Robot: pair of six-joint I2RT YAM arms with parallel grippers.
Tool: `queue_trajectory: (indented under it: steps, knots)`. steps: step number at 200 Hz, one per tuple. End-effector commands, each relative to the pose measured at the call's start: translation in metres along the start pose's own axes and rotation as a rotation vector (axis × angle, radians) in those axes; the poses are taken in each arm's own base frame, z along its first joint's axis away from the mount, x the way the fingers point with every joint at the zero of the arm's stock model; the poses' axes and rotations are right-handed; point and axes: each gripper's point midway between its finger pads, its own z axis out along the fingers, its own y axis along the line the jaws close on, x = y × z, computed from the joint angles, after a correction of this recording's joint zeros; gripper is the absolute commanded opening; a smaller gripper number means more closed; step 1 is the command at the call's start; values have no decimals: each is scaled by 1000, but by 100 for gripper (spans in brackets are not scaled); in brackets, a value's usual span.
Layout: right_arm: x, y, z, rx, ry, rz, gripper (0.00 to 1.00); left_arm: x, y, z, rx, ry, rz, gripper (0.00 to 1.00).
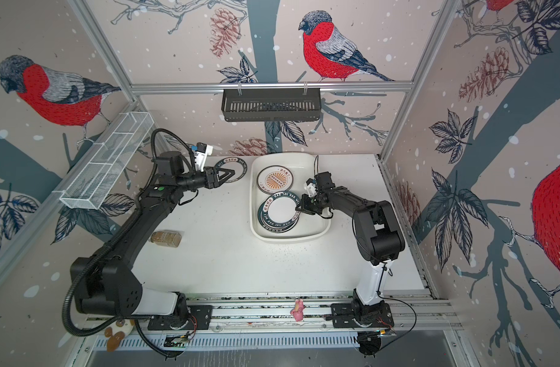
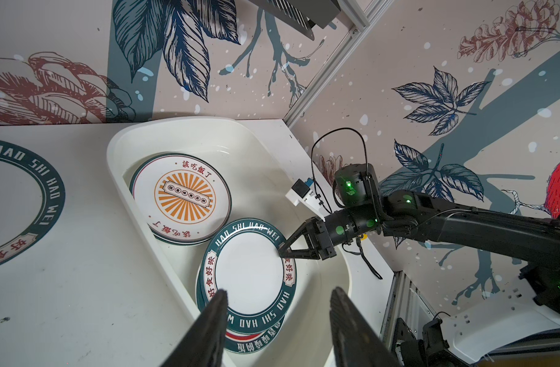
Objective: Place the plates into the plastic bin on the countertop
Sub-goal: Place the plate in the plastic bin.
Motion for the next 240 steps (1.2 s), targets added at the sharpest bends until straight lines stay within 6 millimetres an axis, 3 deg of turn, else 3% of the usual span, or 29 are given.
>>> queue_trajectory:
  steps: [1, 147, 180, 197, 215, 240]
  knots:
    - [-1, -3, 0, 21, -1, -17, 20, -6, -6, -1, 25, -18, 29, 52]
    - [-3, -1, -9, 44, -15, -31, 24, -5, -6, -1, 25, -18, 24, 52]
    - [-7, 4, -15, 46, -38, -40, 24, -4, -2, 0, 13, -20, 14, 56]
    - [-11, 6, -19, 46, -54, -45, 25, -2, 4, 1, -11, -19, 1, 60]
    - [-14, 11, -23, 38, -70, -52, 25, 0, 14, 1, -58, -21, -17, 72]
    - [-20, 19, -30, 24, -107, -70, 25, 1, 38, -1, -163, -23, -61, 75]
